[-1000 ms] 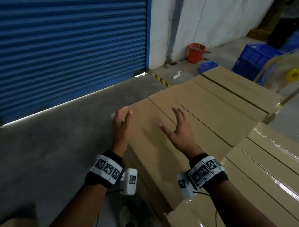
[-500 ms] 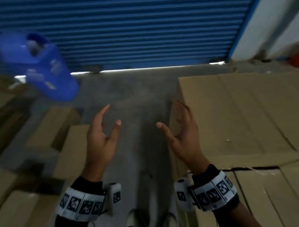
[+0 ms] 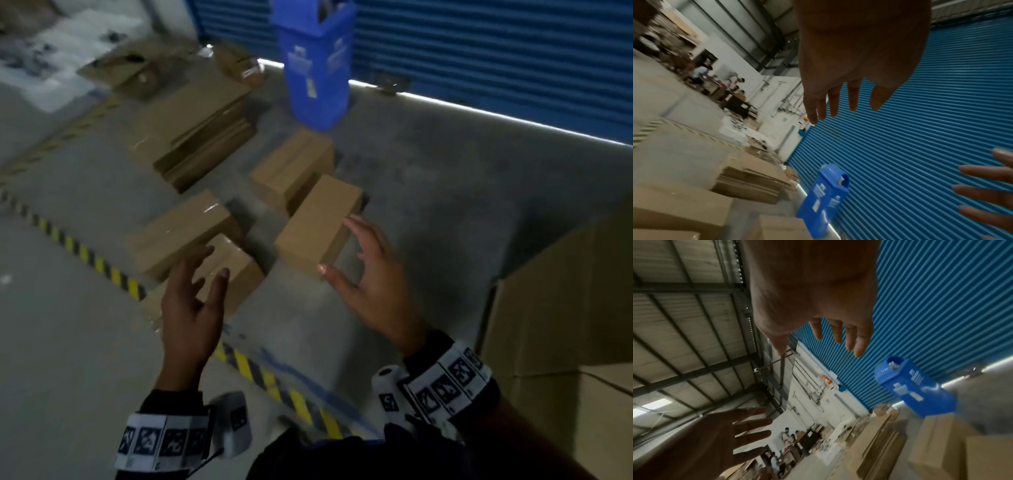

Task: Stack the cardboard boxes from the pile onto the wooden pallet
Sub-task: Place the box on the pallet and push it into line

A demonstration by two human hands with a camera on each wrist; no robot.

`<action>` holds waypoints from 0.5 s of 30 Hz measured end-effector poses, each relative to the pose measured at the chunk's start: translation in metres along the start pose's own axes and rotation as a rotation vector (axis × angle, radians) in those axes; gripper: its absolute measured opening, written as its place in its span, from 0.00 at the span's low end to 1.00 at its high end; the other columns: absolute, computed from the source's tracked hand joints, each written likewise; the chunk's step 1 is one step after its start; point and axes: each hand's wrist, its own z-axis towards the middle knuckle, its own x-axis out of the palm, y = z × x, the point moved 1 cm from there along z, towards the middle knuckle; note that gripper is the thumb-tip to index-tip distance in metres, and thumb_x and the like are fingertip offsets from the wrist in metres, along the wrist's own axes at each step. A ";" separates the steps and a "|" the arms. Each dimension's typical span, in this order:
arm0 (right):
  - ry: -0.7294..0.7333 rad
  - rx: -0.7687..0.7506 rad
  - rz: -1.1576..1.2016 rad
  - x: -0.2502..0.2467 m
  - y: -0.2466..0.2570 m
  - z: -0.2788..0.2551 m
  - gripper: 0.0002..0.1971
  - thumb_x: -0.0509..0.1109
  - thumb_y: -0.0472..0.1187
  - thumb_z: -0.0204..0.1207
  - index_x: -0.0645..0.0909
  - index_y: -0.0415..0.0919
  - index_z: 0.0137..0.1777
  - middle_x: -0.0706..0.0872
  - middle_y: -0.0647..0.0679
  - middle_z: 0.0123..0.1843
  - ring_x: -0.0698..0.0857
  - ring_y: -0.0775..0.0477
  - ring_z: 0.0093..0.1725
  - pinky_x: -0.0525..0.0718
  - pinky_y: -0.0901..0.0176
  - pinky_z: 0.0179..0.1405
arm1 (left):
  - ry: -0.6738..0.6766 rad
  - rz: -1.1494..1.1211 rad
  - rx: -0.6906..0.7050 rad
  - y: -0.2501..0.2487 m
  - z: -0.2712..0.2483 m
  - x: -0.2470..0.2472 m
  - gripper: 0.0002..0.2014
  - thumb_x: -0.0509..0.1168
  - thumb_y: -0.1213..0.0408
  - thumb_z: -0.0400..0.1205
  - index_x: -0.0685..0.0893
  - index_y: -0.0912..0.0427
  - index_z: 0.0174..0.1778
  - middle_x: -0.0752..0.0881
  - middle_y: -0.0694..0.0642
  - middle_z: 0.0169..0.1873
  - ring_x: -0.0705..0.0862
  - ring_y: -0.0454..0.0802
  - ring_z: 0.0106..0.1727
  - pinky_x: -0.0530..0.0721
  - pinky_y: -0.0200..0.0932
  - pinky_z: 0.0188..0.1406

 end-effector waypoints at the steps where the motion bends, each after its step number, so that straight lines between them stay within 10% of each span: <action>1: 0.027 -0.015 0.013 0.028 0.011 0.000 0.40 0.71 0.64 0.73 0.69 0.46 0.81 0.70 0.51 0.81 0.70 0.53 0.80 0.80 0.46 0.71 | -0.026 0.007 -0.016 0.015 0.001 -0.026 0.15 0.64 0.53 0.87 0.79 0.45 0.70 0.82 0.53 0.71 0.80 0.53 0.72 0.82 0.62 0.69; 10: 0.255 -0.036 -0.002 0.224 0.063 0.022 0.38 0.67 0.67 0.72 0.71 0.46 0.79 0.74 0.49 0.78 0.72 0.50 0.77 0.75 0.55 0.73 | -0.142 0.130 -0.098 0.136 0.030 -0.192 0.18 0.62 0.51 0.85 0.82 0.53 0.68 0.81 0.50 0.65 0.78 0.40 0.64 0.82 0.54 0.64; 15: 0.367 0.066 0.008 0.307 0.063 0.047 0.33 0.74 0.55 0.78 0.70 0.47 0.80 0.73 0.48 0.77 0.75 0.47 0.75 0.80 0.43 0.68 | -0.163 0.165 -0.134 0.189 0.077 -0.239 0.14 0.64 0.54 0.88 0.84 0.56 0.66 0.80 0.50 0.61 0.78 0.37 0.59 0.82 0.50 0.58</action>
